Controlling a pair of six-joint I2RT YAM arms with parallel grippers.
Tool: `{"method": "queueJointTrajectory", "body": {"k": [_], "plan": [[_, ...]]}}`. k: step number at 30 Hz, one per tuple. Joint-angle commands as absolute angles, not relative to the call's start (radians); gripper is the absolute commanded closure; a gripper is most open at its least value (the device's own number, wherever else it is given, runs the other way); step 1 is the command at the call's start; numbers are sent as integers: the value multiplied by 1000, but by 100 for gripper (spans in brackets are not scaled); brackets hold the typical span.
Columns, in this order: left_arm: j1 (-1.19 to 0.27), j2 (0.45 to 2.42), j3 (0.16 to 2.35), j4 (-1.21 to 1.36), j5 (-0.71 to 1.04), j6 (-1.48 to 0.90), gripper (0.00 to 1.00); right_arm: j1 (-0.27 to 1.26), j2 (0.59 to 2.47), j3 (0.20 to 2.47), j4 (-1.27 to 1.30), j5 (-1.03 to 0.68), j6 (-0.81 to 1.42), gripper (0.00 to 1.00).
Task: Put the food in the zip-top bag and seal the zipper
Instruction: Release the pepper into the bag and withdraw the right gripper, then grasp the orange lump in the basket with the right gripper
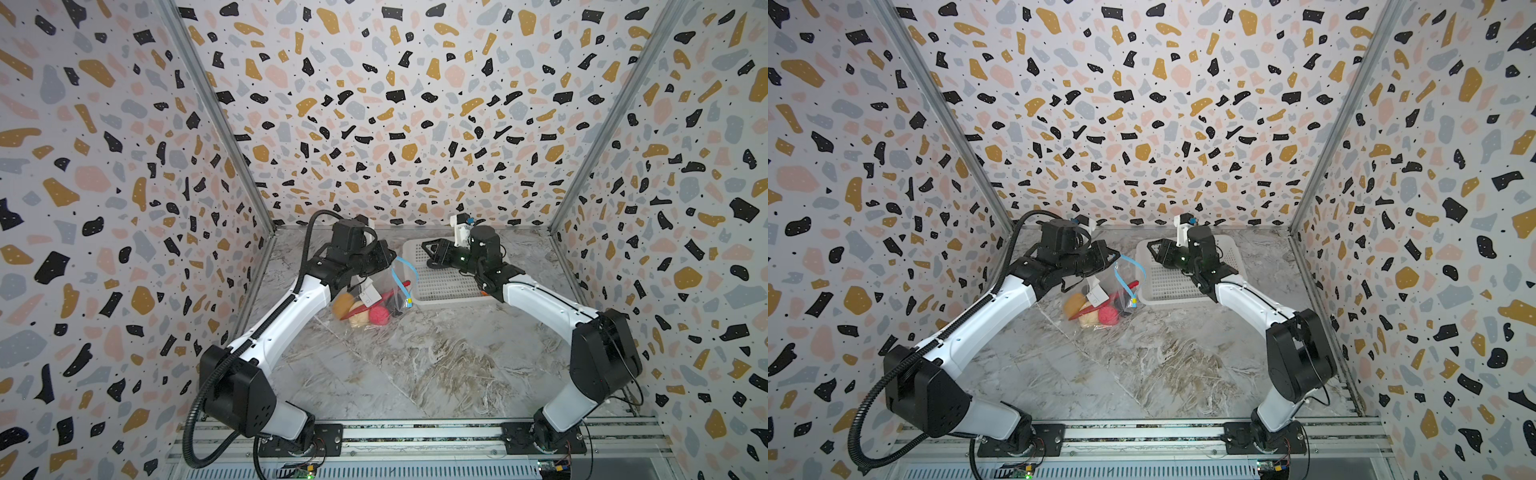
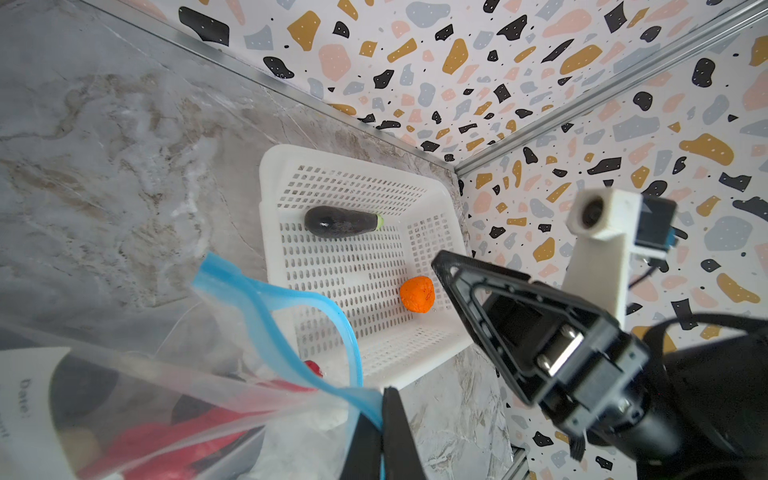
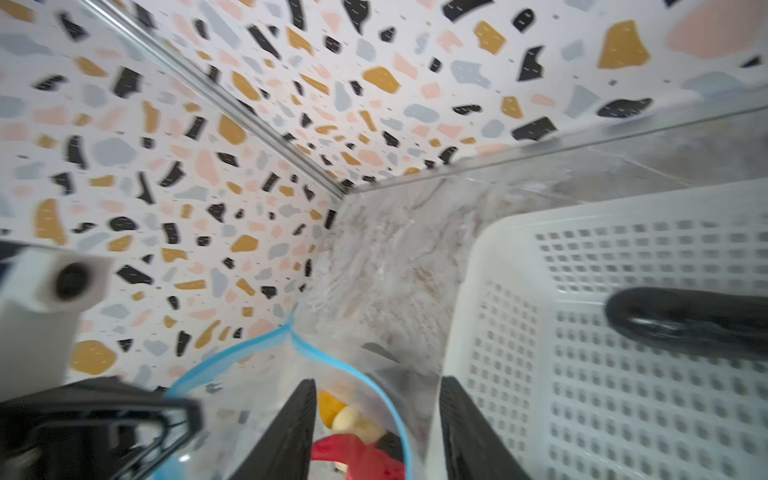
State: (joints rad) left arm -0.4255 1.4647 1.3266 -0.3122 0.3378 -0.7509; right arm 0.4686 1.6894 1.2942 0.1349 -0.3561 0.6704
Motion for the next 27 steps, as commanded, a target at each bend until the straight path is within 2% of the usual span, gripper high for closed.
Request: {"method": "queueJointTrajectory", "body": {"k": [1,5,8,15,27], "plan": [[-418,1466,1323,-260,382,-723,100,432,1782,1432,-323,-296,437,48],[-416,1463,1318,-277,385,-700,100,374,1905,1568,-475,-167,292,44],[-415,1456,1315,-287,382,-692,100,341,1974,1678,-640,-29,279,42],[-415,1446,1284,-278,390,-689,100,335,1964,1706,-811,257,319,39],[-415,1448,1260,-252,407,-689,100,272,2006,1647,-824,281,320,35]]}}
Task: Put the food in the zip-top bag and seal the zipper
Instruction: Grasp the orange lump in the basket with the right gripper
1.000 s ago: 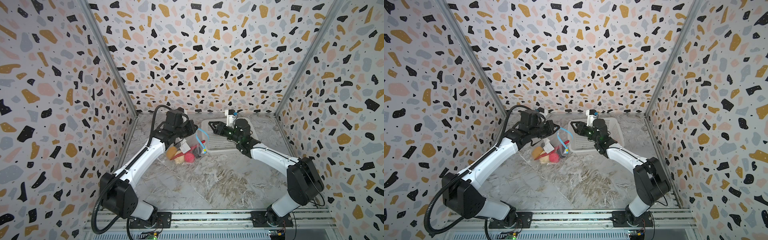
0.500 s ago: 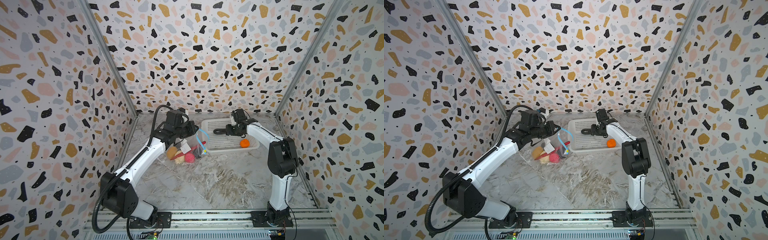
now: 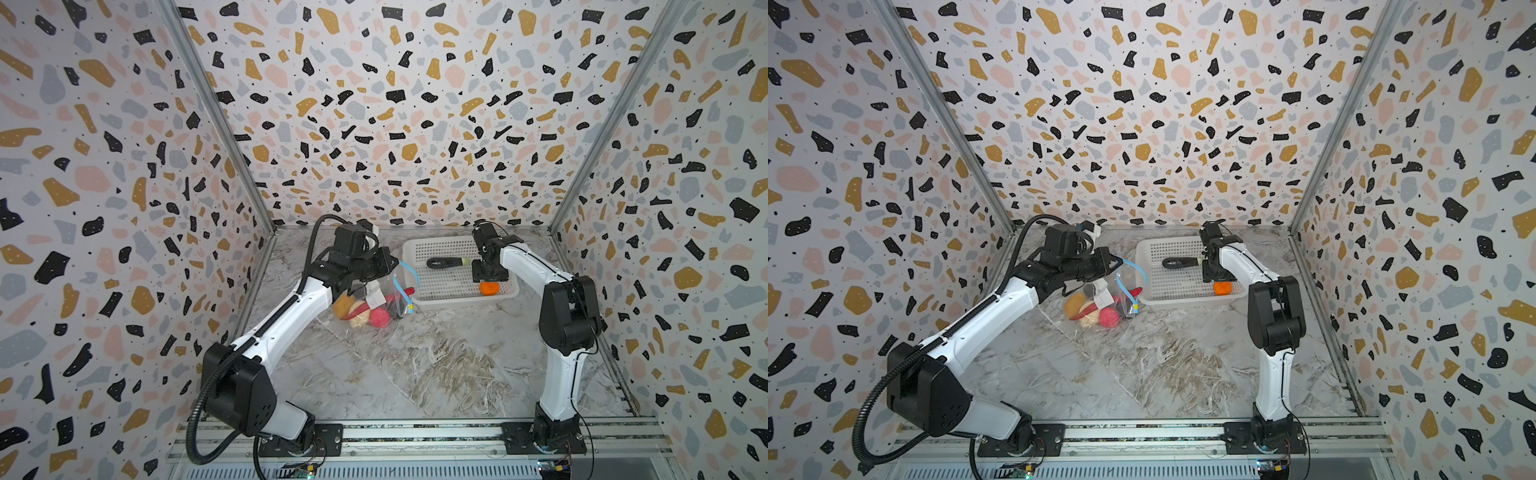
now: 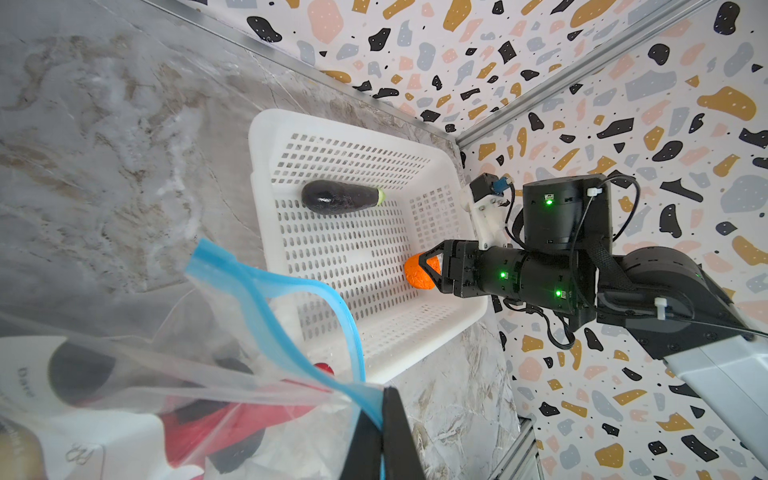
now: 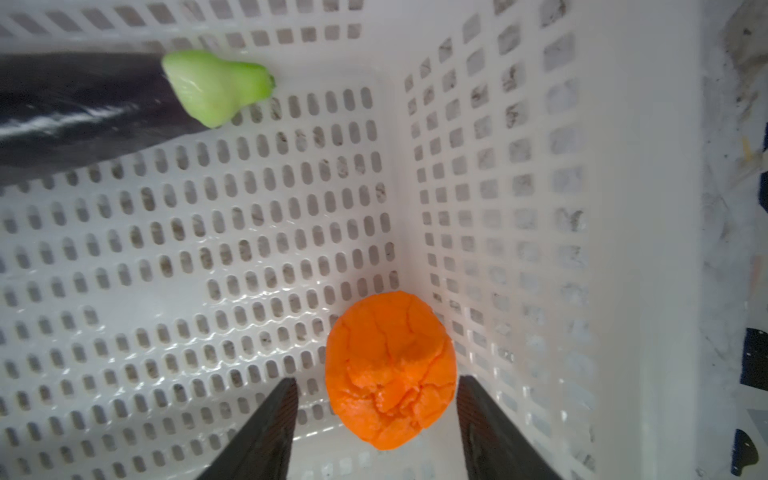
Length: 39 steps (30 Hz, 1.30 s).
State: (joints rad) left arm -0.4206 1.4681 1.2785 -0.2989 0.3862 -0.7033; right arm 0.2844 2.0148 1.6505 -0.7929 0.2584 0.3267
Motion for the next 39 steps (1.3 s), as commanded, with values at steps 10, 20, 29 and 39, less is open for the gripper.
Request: {"method": "queueJointTrajectory", "body": {"k": [10,20,29,39], "plan": [[-414,1444,1248,-245,400,-695,100,259,2099,1662,-778,204,308,28],[-414,1452,1253,-246,401,-695,100,255,2151,1704,-736,105,307,32],[-415,1459,1257,-245,405,-695,100,253,2105,1685,-697,10,310,42],[-414,1465,1266,-253,397,-697,100,281,1874,1522,-502,-186,354,46]]}}
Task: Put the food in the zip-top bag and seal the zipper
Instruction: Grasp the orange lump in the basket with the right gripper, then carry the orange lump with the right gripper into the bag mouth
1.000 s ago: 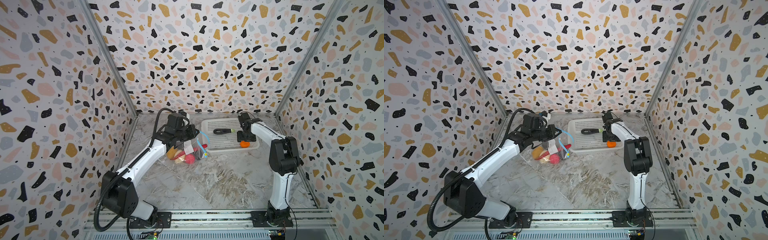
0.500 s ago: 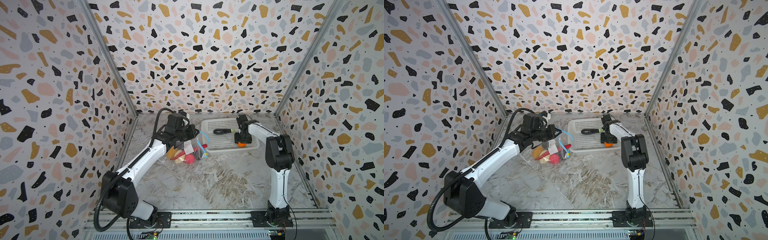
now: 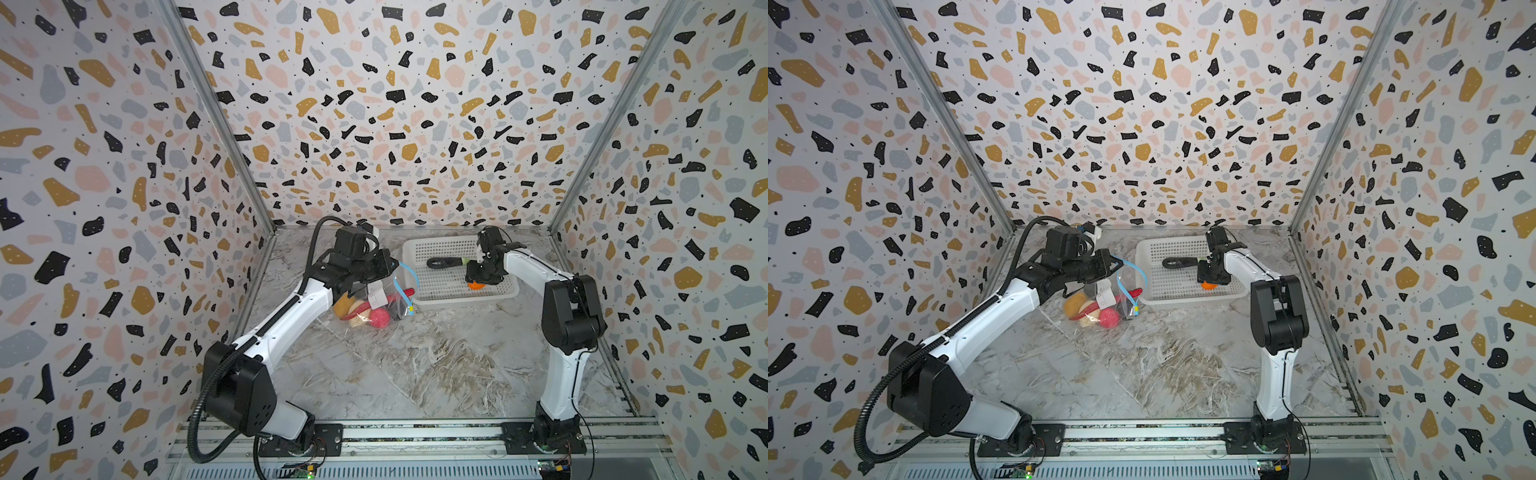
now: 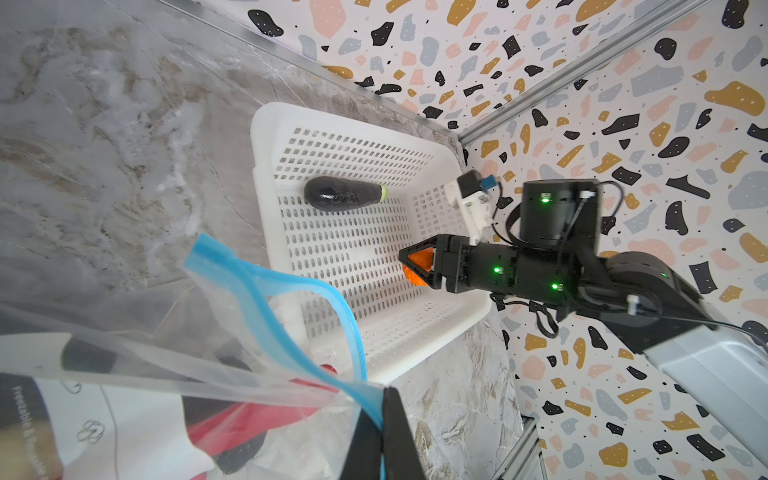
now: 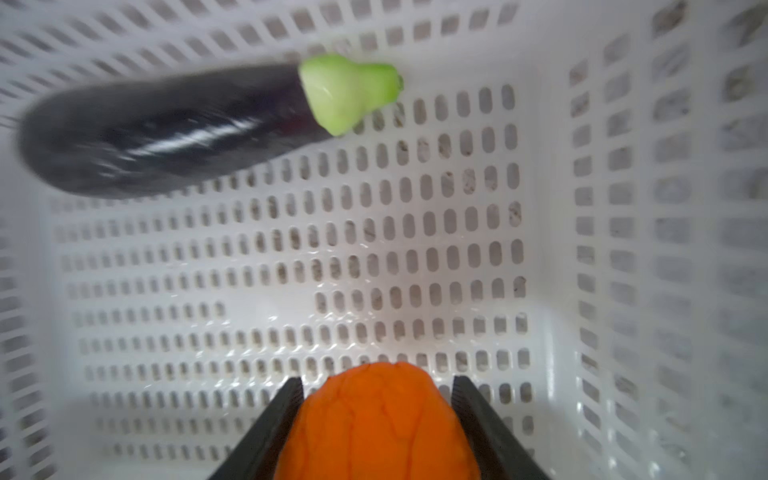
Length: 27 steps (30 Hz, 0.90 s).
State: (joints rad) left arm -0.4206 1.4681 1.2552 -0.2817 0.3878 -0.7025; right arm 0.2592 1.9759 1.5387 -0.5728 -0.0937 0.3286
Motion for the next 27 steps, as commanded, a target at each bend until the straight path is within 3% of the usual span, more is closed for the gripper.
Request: {"method": "queueJointTrajectory", "body": {"k": [1,15,27], "plan": [[-415,1464,1266,-253,397,-697,100,293,1851,1505,-476,-215,359,46],[-416,1468,1259,-248,389,-704,100,479,1785,1448,-226,-392,384,47],[-418,1465,1242,-224,397,-716,100,515,1827,1509,-277,-426,351,48]]}}
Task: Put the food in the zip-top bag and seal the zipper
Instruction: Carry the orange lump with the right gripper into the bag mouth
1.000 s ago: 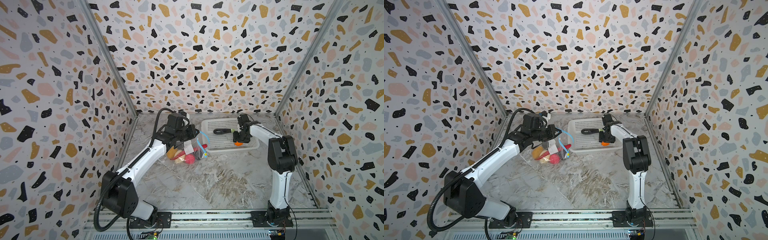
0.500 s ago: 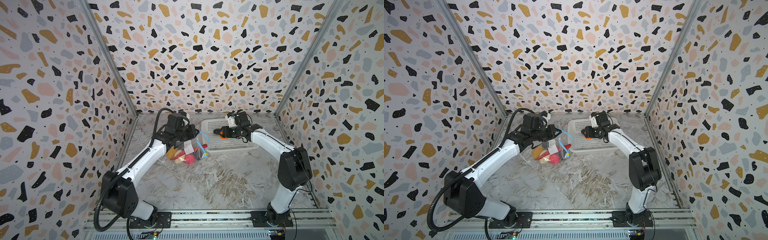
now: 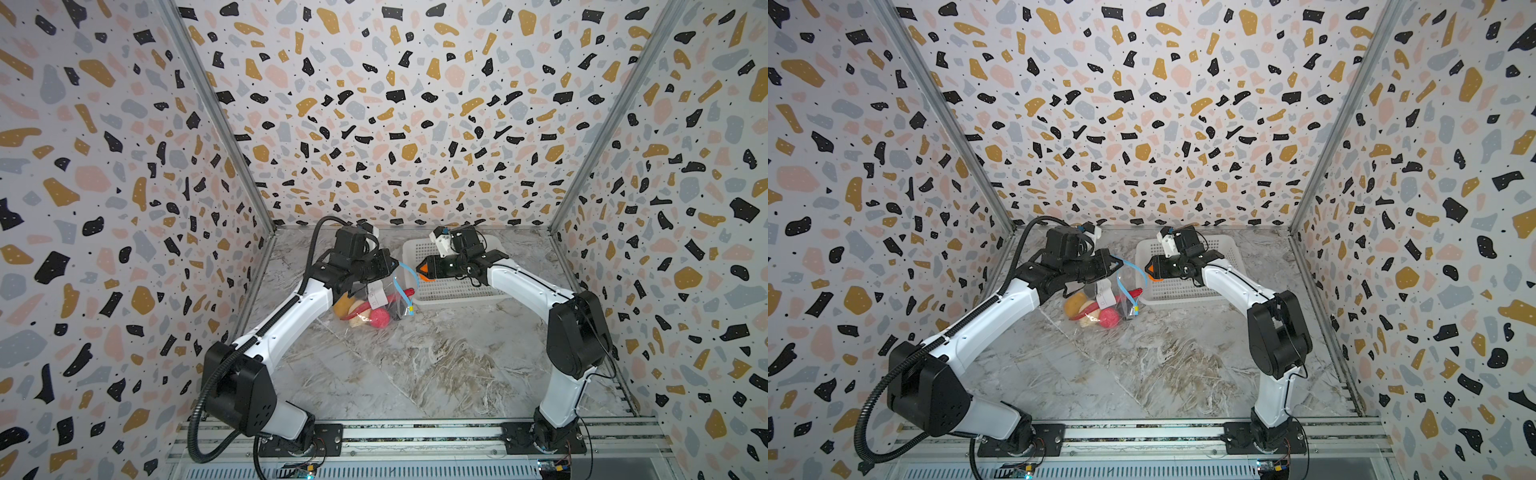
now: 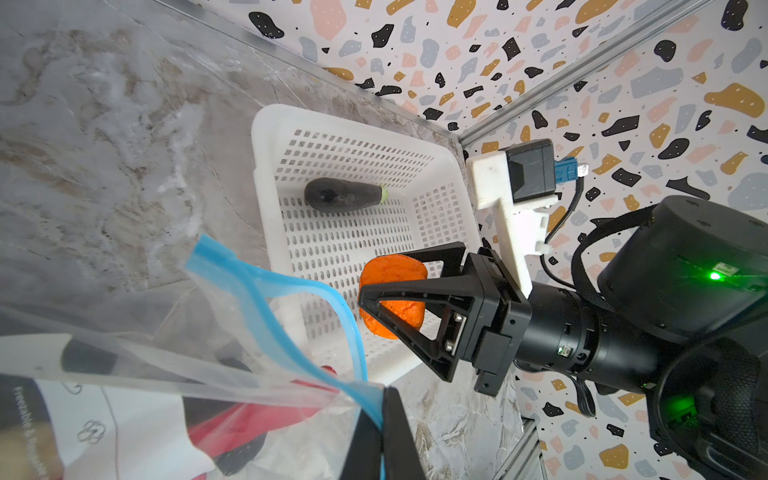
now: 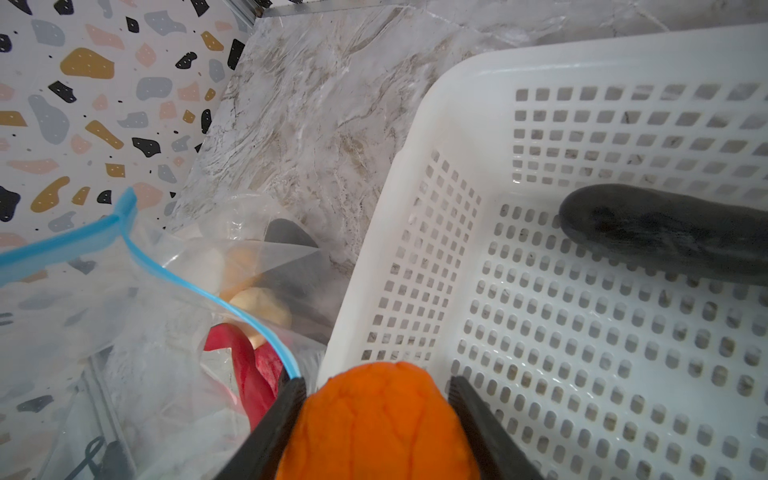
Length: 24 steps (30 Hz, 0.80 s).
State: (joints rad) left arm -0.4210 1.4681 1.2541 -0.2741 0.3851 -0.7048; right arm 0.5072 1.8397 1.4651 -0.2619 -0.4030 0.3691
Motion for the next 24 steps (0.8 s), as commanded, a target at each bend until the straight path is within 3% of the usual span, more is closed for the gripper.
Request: {"method": "queueJointTrajectory", "body": {"k": [1,24], "plan": [[-417,1467,1246,-225,399,-716,100,517,1833,1517,-282,-432,348,48],[-418,1470,1257,-217,403,-716,100,553,1867,1566,-182,-659,360,49]]}}
